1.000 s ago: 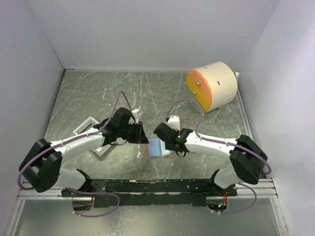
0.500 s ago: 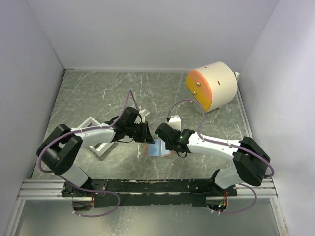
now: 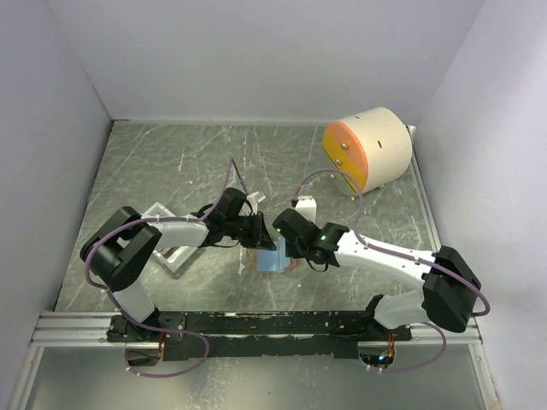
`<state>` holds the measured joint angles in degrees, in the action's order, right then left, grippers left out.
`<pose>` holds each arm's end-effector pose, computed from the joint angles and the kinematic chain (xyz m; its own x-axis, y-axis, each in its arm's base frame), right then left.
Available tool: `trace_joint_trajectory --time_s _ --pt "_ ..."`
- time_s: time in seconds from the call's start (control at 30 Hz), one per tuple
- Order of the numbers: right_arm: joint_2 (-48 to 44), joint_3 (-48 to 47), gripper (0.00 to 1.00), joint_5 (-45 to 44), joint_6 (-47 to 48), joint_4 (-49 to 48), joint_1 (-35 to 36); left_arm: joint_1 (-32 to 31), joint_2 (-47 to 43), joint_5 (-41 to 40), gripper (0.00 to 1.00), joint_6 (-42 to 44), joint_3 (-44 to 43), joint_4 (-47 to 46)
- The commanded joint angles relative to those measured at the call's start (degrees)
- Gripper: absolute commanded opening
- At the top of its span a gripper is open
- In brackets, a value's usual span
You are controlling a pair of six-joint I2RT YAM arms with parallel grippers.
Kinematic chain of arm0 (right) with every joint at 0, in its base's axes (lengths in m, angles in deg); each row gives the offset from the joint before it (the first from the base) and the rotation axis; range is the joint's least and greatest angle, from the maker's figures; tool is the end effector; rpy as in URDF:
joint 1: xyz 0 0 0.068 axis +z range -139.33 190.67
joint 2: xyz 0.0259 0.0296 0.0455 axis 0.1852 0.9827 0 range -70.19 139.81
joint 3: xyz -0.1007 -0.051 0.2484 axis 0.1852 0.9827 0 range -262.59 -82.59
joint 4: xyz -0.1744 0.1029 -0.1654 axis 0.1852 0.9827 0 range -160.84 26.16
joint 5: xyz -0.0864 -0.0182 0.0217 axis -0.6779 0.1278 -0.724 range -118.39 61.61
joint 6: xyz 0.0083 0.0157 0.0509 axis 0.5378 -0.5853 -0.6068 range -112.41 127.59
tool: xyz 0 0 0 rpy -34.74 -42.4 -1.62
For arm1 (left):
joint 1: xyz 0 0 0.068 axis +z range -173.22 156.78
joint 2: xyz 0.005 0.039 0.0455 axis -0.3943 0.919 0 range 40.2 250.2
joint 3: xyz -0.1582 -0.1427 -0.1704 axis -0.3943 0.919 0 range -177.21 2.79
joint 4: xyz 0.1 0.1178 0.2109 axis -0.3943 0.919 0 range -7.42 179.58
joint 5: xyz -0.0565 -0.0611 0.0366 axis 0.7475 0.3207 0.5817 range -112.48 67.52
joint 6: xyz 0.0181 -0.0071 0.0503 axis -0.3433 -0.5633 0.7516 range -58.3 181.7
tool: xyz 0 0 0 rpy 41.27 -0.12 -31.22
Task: Put the credit cards into the card holder
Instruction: Open the card holder at the center of the board.
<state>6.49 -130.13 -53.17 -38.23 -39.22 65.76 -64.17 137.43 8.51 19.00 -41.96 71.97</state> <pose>0.1577 0.2001 0.2107 -0.7980 -0.0056 -0.6027 -0.0791 0.9923 0.0956 0.2356 -0.2286 0.1479 -0.9478 0.0528 -0.3144 0.2840 0.5879 -0.7575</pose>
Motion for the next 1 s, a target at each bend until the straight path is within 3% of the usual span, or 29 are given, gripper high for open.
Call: trace_joint_trajectory --time_s 0.0,0.4,0.87,0.97 --pt "-3.2 -3.2 0.33 1.5 -0.1 1.1 0.4 -1.3 0.8 3.2 0.21 -1.6 -0.5 -5.7" --pt "-9.3 -0.3 0.33 7.8 -0.8 -7.5 4.4 -2.7 5.7 6.2 0.2 -3.4 -4.9 -9.7" --pt "2.0 0.3 0.37 -0.1 -2.0 -7.0 5.4 -2.6 4.2 1.4 0.22 -1.4 -6.2 -3.8" --pt "3.5 0.7 0.37 -1.4 -2.5 -6.9 5.4 -2.6 2.5 -1.3 0.26 -0.8 -6.9 -0.4"
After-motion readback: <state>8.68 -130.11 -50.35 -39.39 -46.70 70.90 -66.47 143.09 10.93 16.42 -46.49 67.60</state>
